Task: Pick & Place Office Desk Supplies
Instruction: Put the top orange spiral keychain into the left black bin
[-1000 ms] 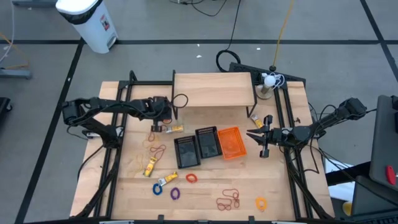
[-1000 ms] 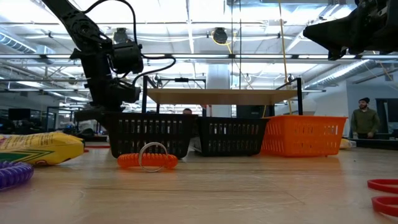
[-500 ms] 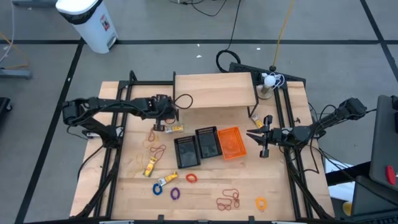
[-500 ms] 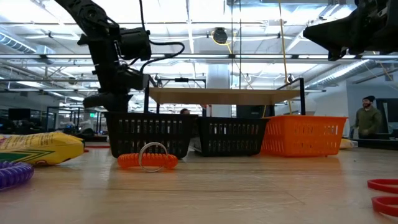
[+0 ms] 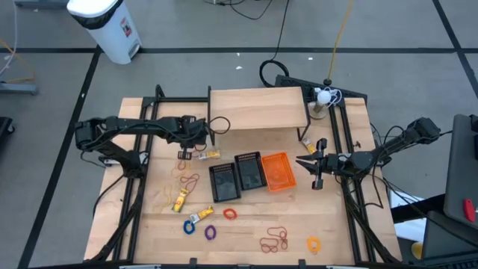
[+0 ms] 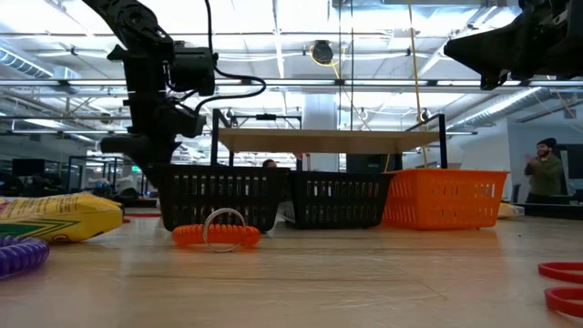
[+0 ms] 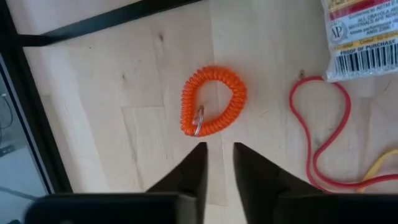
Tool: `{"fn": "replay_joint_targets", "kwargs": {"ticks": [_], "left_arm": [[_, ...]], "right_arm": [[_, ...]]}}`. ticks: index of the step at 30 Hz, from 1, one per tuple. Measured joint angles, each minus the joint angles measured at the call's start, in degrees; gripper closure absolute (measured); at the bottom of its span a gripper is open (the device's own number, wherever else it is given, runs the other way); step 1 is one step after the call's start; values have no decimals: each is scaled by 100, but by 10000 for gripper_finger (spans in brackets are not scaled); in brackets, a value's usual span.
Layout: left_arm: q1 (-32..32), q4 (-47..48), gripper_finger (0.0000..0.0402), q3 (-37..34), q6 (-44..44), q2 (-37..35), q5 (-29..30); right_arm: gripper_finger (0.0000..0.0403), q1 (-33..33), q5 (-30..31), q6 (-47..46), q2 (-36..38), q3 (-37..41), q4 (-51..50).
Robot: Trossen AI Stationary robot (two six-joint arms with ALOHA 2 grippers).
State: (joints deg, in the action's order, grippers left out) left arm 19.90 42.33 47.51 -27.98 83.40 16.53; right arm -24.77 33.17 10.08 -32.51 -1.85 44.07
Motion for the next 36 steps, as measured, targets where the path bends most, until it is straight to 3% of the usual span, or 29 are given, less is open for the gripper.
{"fn": "replay_joint_targets", "kwargs": {"ticks": [7, 12, 28, 36], "left_arm": [[79, -44, 217, -2, -22, 0, 90], [236, -51, 184, -4, -64, 55, 96], [372, -349, 223, -4, -189, 55, -34], [399, -580, 219, -7, -183, 57, -152]], "right_arm": [[358, 0, 0, -1, 0, 1, -9], [358, 0, 0, -1, -7, 0, -17], [358, -2, 0, 0, -9, 0, -17], [358, -2, 0, 0, -11, 0, -20]]}}
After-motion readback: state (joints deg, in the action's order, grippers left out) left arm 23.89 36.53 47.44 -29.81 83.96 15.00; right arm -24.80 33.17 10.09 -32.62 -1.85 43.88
